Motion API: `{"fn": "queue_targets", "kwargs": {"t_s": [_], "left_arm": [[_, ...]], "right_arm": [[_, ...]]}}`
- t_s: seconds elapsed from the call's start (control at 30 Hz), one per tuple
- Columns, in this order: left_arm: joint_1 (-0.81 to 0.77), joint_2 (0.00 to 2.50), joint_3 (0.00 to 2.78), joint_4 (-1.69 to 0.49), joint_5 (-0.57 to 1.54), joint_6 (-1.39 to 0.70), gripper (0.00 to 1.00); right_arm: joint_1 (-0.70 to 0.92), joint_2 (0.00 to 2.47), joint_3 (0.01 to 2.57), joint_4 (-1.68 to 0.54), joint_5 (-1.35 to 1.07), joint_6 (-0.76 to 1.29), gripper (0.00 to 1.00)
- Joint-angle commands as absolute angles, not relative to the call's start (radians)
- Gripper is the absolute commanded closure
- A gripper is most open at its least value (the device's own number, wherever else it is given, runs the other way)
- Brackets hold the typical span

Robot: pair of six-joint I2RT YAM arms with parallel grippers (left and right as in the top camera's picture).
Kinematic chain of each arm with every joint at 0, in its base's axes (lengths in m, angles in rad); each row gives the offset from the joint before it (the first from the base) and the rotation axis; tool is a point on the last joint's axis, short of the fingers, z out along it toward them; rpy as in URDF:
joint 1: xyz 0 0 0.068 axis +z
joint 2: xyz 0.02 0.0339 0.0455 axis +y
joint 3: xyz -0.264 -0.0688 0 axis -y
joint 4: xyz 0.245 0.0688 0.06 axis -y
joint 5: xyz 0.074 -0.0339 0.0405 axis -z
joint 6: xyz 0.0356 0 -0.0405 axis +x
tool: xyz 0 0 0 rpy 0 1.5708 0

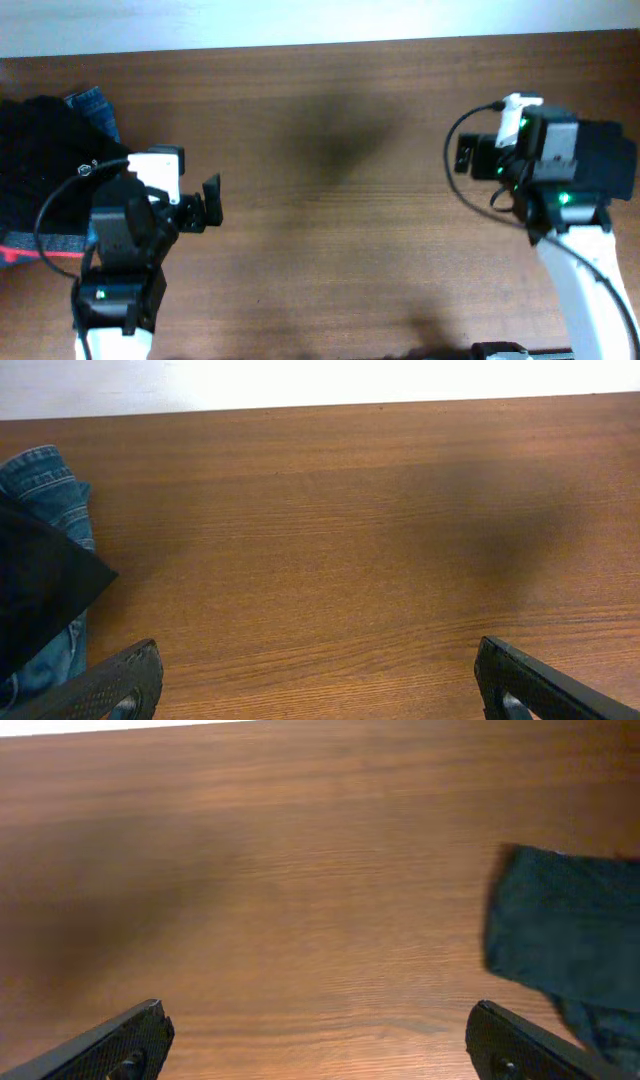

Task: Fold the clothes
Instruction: 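Reach the right gripper to the crumpled black T-shirt and grasp it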

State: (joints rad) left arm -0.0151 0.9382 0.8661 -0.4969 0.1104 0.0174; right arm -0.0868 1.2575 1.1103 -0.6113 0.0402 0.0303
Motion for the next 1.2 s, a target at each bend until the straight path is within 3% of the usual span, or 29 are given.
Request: {"fn": "queue_targets", "kwargs": {"t_s": [0.0, 0.33, 0.4, 0.53, 0.9, 0.97, 1.03, 1.1, 1.13, 1.17], "left_arm": [[-0.019, 0.948, 0.891, -0.493, 0.135, 0.011, 0.01], [-0.019, 0.95, 0.89, -0.448, 0.133, 0.011, 0.01], [-0.019, 0.95, 0.89, -0.445, 0.133, 0.011, 0.01], [-0.019, 0.95, 0.89, -0.445, 0.134, 0.011, 0.01], [-0.019, 0.95, 0.89, -0.445, 0.134, 0.011, 0.01], [-0.019, 0.95, 0.89, -0.445, 0.133, 0.011, 0.01], [-0.019, 0.95, 0.89, -0.445, 0.133, 0.011, 0.01], [-0.019, 0.95, 0.89, -0.443, 0.133, 0.011, 0.01], [-0.019, 0.95, 0.89, -0.441, 0.133, 0.011, 0.01], [-0.019, 0.95, 0.89, -0.439, 0.133, 0.011, 0.01]], "right_arm": [[-0.208, 1.329, 1.137, -0.619, 0.065, 0.081, 0.01], [-0.596, 1.598, 1.137, -0.55, 0.092, 0.068, 0.0], [-0.637, 1.649, 1.137, -0.548, 0.087, 0.068, 0.05], [-0.684, 1.745, 1.137, -0.514, 0.083, 0.068, 0.13], [-0.693, 1.892, 1.137, -0.371, 0.083, 0.068, 0.19], [-0.693, 1.903, 1.137, -0.35, 0.083, 0.068, 0.28], [-0.693, 1.905, 1.137, -0.342, 0.083, 0.068, 0.51], [-0.692, 1.905, 1.138, -0.334, 0.079, 0.068, 0.85], [-0.693, 1.904, 1.141, -0.335, 0.062, 0.068, 0.96], [-0.693, 1.903, 1.147, -0.34, 0.037, 0.068, 0.96]]}}
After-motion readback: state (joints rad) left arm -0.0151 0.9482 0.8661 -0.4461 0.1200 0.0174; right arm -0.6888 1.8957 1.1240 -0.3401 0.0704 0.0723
